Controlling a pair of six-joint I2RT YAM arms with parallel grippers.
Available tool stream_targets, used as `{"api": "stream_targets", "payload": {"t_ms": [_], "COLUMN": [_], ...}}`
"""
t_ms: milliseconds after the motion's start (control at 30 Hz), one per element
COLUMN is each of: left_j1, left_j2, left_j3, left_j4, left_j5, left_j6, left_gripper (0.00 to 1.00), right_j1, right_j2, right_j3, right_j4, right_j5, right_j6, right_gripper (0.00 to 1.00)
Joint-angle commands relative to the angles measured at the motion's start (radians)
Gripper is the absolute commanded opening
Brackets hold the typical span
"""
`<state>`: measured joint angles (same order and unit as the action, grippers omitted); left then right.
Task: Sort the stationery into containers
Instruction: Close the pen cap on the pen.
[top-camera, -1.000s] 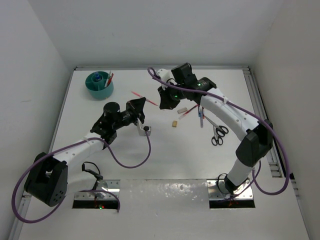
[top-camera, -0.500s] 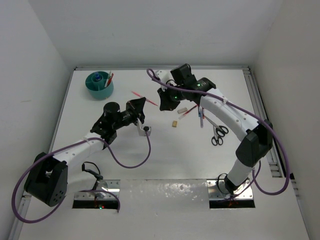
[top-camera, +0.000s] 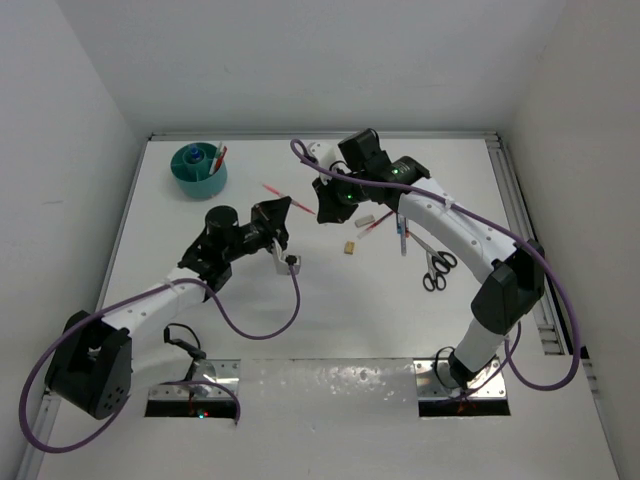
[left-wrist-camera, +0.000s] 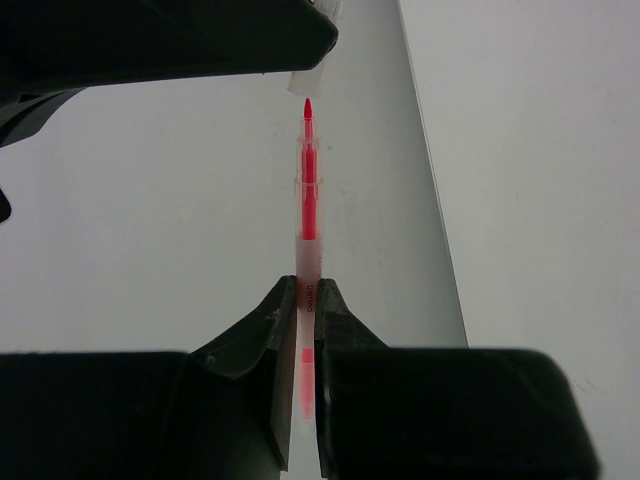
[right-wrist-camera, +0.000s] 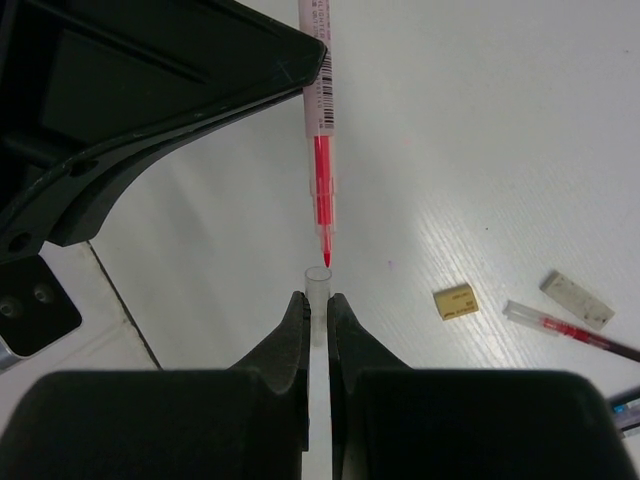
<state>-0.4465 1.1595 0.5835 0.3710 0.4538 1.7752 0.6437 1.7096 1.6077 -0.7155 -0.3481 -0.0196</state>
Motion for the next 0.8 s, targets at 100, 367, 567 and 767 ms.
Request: {"api": "stream_targets", "payload": {"t_ms": [100,367,567,767], "left_j1": [-0.018,-0.026,-0.029,-0.026], "left_j2": [-0.053,-0.061,-0.052,-0.035], "left_j3": [-0.036,-0.040,-0.050,-0.053], "left_j4": [-0.007,-0.006,0.014,0.022], "left_j5": [0.043,0.051,0.089,0.180], "left_j6": [0.001,0.009,0.059,0.121], "left_gripper": [0.00,0.00,0.00,0.00], "right_j1": [0.005,0.017,0.036,0.039], "right_j2": [-0.025,-0.024,-0.021,-0.005], "right_j3": [0.003,-0.002,0.000,0.026], "right_j4": [0.036,0.045,0.042,0.016], "right_j5": [-0.005,-0.005,-0.018,-0.055], "right_j6": [0.003,0.009,0.006,-0.006], "right_gripper": [0.00,0.00,0.00,0.00]}}
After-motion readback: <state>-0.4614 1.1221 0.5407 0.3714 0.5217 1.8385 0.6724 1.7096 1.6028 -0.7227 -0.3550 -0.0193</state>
